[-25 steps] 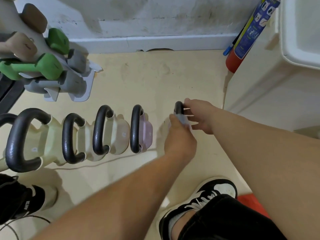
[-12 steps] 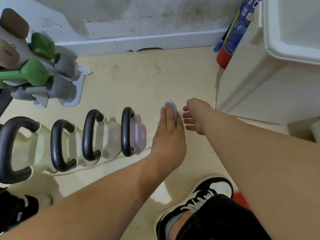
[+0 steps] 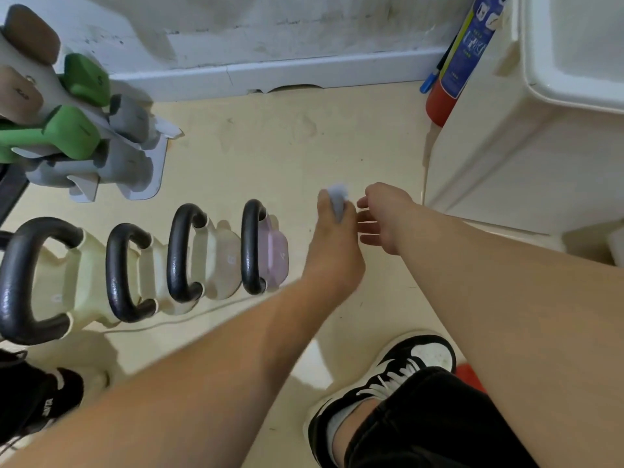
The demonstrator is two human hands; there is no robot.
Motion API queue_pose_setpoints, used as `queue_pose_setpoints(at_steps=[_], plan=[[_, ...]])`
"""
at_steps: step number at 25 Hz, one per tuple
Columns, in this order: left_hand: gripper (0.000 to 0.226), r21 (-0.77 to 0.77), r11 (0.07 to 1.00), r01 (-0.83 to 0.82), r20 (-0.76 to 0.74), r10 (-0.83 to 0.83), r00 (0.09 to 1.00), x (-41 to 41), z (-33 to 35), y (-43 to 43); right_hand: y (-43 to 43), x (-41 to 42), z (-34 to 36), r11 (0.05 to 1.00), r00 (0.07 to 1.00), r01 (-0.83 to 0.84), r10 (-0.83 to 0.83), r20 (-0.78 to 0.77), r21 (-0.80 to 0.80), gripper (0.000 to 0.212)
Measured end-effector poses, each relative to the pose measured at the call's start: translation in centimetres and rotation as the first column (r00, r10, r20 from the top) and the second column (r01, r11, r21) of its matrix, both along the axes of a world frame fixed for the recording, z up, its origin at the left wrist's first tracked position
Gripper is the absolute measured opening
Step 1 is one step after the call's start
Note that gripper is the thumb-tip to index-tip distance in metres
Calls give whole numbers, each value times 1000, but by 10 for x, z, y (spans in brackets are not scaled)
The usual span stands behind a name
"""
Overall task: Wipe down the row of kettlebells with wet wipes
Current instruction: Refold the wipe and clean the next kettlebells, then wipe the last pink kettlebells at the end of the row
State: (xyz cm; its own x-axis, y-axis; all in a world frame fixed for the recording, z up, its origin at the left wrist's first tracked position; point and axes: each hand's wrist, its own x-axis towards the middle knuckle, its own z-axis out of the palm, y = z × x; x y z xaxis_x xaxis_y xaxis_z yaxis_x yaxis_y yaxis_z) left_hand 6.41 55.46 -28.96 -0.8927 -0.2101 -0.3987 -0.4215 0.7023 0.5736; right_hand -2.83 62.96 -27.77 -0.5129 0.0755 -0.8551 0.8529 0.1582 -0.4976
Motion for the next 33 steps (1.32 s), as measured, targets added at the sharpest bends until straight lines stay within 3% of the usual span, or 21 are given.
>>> queue_pose_setpoints(at_steps=[2,4,8,11,14,16,18,20,21,23,24,25,26,27,30,32,33], plan=[[82,-27,992,120,-7,-120,993,45,-2,11,0,4,2,999,999,-37,37,-15,5,27],[78,-15,993,118,9,-118,993,72,-7,8,3,7,4,997,997,-73,74,-37,30,27],[47,272,946,-177,-85,207,975,61,33,-31,8,12,13,993,976,-82,97,-193,88,23],[45,600,708,-373,40,439,898,28,74,-51,16,5,33,977,960,-180,149,-236,-116,42],[57,801,417,-430,229,450,863,7,91,-57,24,4,52,813,949,-309,297,-104,-494,73],[63,819,371,-438,278,412,868,-2,90,-53,26,11,55,705,945,-275,323,-49,-654,79],[63,795,388,-466,295,424,856,-9,83,-49,26,19,55,677,955,-245,293,-51,-694,65],[59,710,501,-495,266,461,847,-9,77,-45,24,20,54,767,972,-207,233,-37,-608,46],[61,641,565,-520,254,483,838,-6,72,-45,25,15,48,835,993,-94,115,6,-542,38],[62,543,626,-560,256,511,820,-1,62,-46,28,0,41,952,994,96,-109,-28,-290,21],[60,520,632,-575,271,516,813,3,59,-47,31,-6,39,991,988,100,-110,-108,-88,20],[59,502,640,-582,288,511,810,5,54,-49,32,-8,36,991,983,88,-71,-170,96,24],[59,481,657,-581,300,499,813,8,48,-50,30,-7,39,951,972,-10,83,-221,310,31],[60,466,672,-575,312,484,818,10,43,-51,21,-4,37,925,966,-57,146,-212,376,33],[59,459,697,-551,343,433,834,18,35,-47,-24,12,31,997,983,-53,63,-173,60,38],[59,466,701,-540,354,412,840,23,32,-46,-60,18,30,980,973,-191,195,-123,50,42],[58,470,696,-542,365,406,838,25,31,-46,-68,17,44,956,951,-259,278,-136,138,43]])
